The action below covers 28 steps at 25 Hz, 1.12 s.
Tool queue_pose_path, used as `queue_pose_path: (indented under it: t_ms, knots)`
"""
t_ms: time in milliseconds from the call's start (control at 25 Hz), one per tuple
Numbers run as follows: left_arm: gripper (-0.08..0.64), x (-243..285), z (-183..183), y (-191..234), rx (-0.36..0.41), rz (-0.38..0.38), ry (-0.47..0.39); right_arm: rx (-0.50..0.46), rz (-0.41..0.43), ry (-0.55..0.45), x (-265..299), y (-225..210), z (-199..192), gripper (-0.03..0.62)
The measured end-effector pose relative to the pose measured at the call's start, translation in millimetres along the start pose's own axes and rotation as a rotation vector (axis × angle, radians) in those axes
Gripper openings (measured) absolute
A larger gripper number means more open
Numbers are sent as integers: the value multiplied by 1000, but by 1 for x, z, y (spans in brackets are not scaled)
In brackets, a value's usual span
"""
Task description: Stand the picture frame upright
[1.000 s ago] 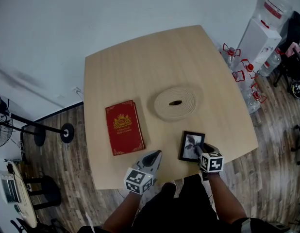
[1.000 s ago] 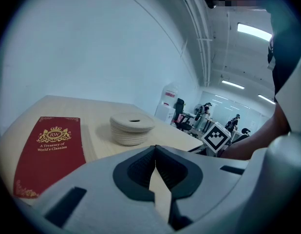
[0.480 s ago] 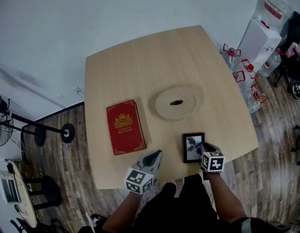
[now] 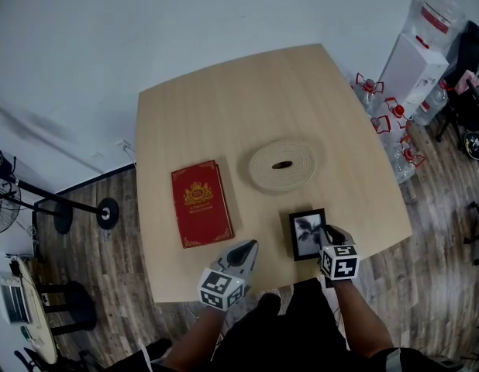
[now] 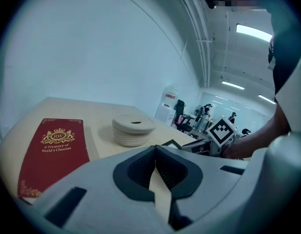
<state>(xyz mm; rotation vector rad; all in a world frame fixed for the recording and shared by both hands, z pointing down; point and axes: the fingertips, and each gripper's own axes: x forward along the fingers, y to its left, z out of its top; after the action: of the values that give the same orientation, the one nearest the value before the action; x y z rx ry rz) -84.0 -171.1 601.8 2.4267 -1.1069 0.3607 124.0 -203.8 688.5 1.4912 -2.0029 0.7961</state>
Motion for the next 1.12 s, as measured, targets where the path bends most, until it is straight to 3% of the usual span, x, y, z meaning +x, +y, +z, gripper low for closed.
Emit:
queue_pose_path:
  t_ms: [520,1120]
  knots:
    - [3,-6,7,1,18,18,-17,-31,57,-162,-12,15,67,65]
    - [3,-25,0,18,-20,107,-32,-73,94,-164,31,23,98,66]
